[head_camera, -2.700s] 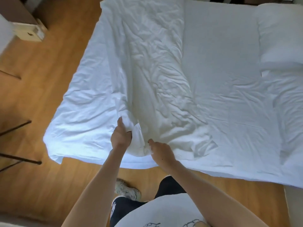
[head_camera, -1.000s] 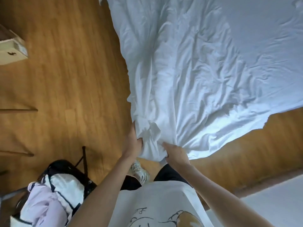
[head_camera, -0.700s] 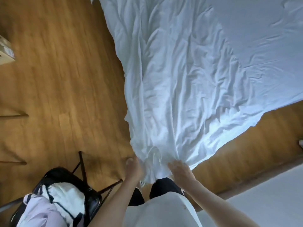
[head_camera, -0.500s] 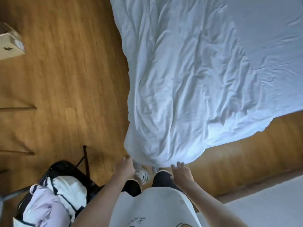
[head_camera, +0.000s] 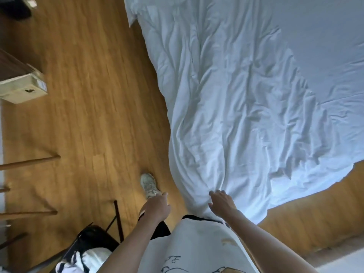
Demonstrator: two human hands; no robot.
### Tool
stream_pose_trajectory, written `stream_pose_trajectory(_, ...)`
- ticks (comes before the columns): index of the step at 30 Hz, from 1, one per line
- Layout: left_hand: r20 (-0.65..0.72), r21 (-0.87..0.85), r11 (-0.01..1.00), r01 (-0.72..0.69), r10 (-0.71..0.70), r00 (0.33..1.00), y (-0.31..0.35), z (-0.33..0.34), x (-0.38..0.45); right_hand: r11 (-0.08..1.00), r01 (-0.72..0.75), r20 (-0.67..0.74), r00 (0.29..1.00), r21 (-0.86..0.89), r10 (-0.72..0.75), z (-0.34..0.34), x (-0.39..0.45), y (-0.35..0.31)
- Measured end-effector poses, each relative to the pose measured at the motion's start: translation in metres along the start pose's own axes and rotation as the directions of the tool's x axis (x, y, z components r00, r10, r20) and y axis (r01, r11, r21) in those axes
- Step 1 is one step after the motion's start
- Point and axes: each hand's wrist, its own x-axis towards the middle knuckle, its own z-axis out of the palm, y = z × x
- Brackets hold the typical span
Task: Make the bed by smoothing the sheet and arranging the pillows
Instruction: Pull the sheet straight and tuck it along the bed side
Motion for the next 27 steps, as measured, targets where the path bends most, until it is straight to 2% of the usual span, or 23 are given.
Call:
stream_pose_trajectory(4, -0.009, 0.034, 0.999, -0.035, 0.035, 0.999, -0.047, -0.061, 0.034, 0.998, -0.062, 0.028, 0.998, 0.029, 0.061, -0.03, 0.038, -0.049)
stream_pose_trajectory(10, -0.051, 0.08, 0.994, -0.077, 0.082, 0.995, -0.135, -0.189, 0.078, 0.945, -0.19, 0.015, 0.981, 0.268, 0.193, -0.1, 0.091, -0.151)
stream_pose_trajectory(15, -0.089, 0.193, 0.981, -0.033, 0.051, 0.995, -0.187, -0.31, 0.116, 0.919, -0.16, -0.052, 0.98, 0.359, 0.191, -0.173, 0.14, -0.224)
stream_pose_trajectory(20, -0.037, 0.232, 0.969, -0.089, 0.1, 0.994, -0.183, -0.405, 0.165, 0.884, -0.141, -0.141, 0.964, 0.446, 0.224, -0.24, 0.19, -0.25)
stream_pose_trajectory(27, -0.051, 0.317, 0.943, -0.102, 0.124, 0.991, -0.121, -0.526, 0.249, 0.802, -0.226, -0.088, 0.941, 0.554, 0.326, -0.33, 0.291, -0.238)
